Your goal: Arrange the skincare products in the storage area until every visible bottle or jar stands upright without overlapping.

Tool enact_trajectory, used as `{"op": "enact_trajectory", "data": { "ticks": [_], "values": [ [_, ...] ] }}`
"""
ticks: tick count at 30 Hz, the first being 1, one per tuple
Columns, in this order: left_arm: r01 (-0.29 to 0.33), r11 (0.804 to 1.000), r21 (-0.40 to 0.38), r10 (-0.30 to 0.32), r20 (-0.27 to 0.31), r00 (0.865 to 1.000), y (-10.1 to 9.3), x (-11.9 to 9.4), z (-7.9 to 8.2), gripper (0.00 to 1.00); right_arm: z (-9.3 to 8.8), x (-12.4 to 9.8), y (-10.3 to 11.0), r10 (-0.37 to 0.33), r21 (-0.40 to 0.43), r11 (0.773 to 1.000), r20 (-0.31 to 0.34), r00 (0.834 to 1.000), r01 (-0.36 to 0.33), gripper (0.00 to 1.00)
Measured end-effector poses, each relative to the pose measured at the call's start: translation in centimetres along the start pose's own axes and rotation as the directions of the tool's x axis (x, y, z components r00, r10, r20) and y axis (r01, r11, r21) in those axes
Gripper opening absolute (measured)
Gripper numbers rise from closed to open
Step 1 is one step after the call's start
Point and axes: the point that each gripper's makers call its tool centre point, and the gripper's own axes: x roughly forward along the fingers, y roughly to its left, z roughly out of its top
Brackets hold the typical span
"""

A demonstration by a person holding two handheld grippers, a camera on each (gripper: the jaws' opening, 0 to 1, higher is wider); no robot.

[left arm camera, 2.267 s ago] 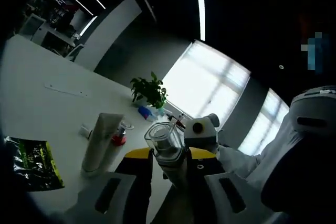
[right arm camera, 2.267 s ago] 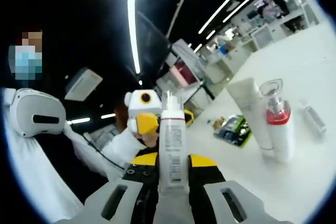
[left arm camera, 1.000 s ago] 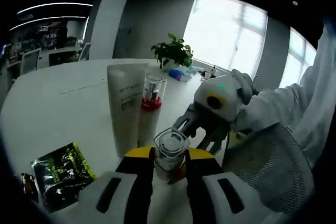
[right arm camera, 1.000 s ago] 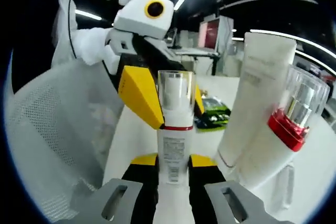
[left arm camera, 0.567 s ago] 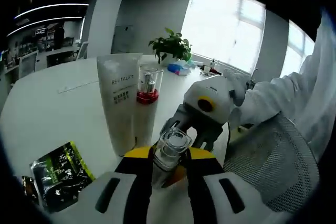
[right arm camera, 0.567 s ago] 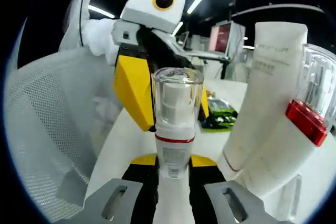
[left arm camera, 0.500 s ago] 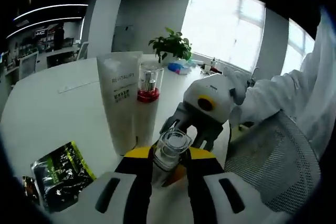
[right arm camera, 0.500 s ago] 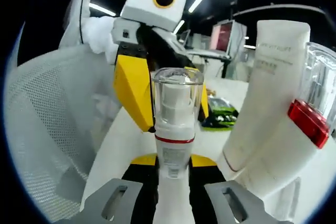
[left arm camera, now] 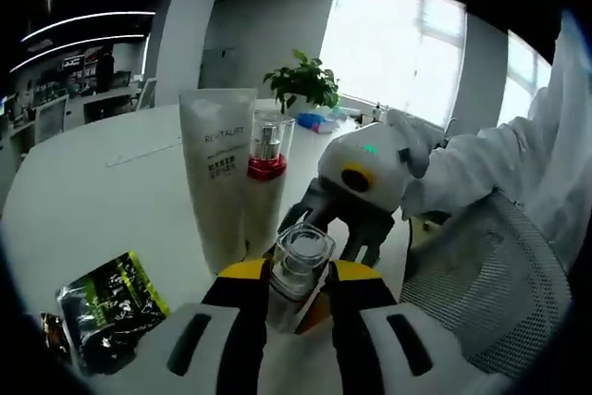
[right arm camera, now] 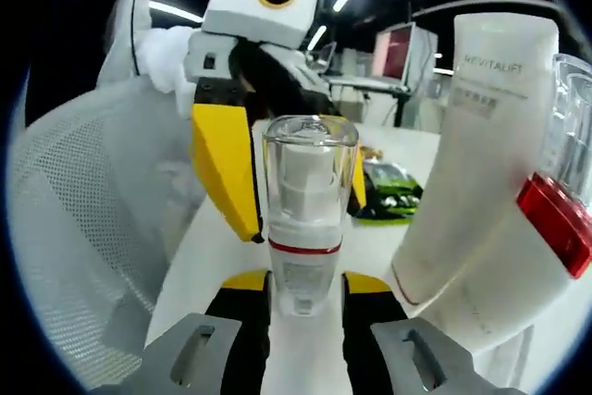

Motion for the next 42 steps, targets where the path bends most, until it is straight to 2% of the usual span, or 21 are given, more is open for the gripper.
{"op": "enact_trajectory", "data": {
  "ticks": [7, 13, 20, 27, 29, 31, 32, 34, 35, 38, 39, 41, 42],
  "values": [
    [-0.004, 1.000, 0.012, 0.004, 0.000, 1.000, 0.1, 0.1, 0.0, 0.23, 0.6, -0.5, -0.4, -0.031, 0.034, 0.999, 0.009, 0.999, 0.031, 0.26],
    [-0.017, 1.000, 0.017, 0.017, 0.002, 1.000, 0.3, -0.1, 0.0, 0.26, 0.8, -0.9, -0.3, -0.039, 0.030, 0.999, 0.009, 0.999, 0.039, 0.26],
    [-0.012, 0.999, 0.032, 0.013, -0.031, 0.999, 0.5, -0.4, -0.7, 0.27, 0.6, -1.5, 0.3, -0.050, 0.021, 0.999, -0.008, 0.999, 0.050, 0.26],
    [-0.019, 0.999, 0.038, 0.023, -0.099, 0.995, 1.0, -0.8, -2.2, 0.27, -0.2, -2.5, 0.7, -0.078, 0.070, 0.994, -0.060, 0.995, 0.082, 0.25],
    [-0.016, 0.999, 0.036, 0.020, -0.119, 0.993, 1.0, -0.8, -2.6, 0.26, -0.6, -2.9, 0.5, -0.115, 0.091, 0.988, -0.093, 0.989, 0.124, 0.23],
    [-0.003, 0.999, 0.032, 0.007, -0.136, 0.991, 0.9, -0.7, -3.0, 0.26, -0.4, -3.0, 0.7, -0.119, 0.097, 0.987, -0.095, 0.988, 0.129, 0.21],
    [0.002, 0.999, 0.033, 0.002, -0.143, 0.990, 0.7, -0.6, -3.2, 0.26, -0.5, -3.2, 0.9, -0.124, 0.139, 0.980, -0.113, 0.986, 0.139, 0.22],
    [0.014, 0.999, 0.040, -0.007, -0.168, 0.986, 0.4, -0.3, -3.7, 0.26, -0.3, -3.2, 1.2, -0.118, 0.148, 0.980, -0.122, 0.985, 0.136, 0.21],
    [0.026, 0.999, 0.044, -0.018, -0.185, 0.983, 0.1, -0.1, -4.0, 0.25, -0.8, -3.4, 1.5, -0.120, 0.187, 0.971, -0.169, 0.978, 0.151, 0.19],
    [0.029, 0.998, 0.057, -0.016, -0.212, 0.977, 0.1, 0.2, -4.5, 0.24, -0.6, -3.4, 1.7, -0.144, 0.206, 0.960, -0.208, 0.967, 0.188, 0.15],
    [0.029, 0.998, 0.064, -0.014, -0.223, 0.975, 0.1, 0.3, -4.7, 0.24, -0.1, -3.3, 1.8, -0.146, 0.206, 0.960, -0.200, 0.969, 0.187, 0.13],
    [0.025, 0.997, 0.074, -0.007, -0.230, 0.973, 0.2, 0.5, -4.8, 0.22, 0.1, -3.3, 1.6, -0.180, 0.260, 0.937, -0.208, 0.961, 0.232, 0.11],
    [0.029, 0.997, 0.076, -0.010, -0.239, 0.971, 0.3, 0.6, -4.9, 0.21, 0.3, -3.1, 1.6, -0.181, 0.263, 0.937, -0.197, 0.963, 0.230, 0.11]
  ]
}}
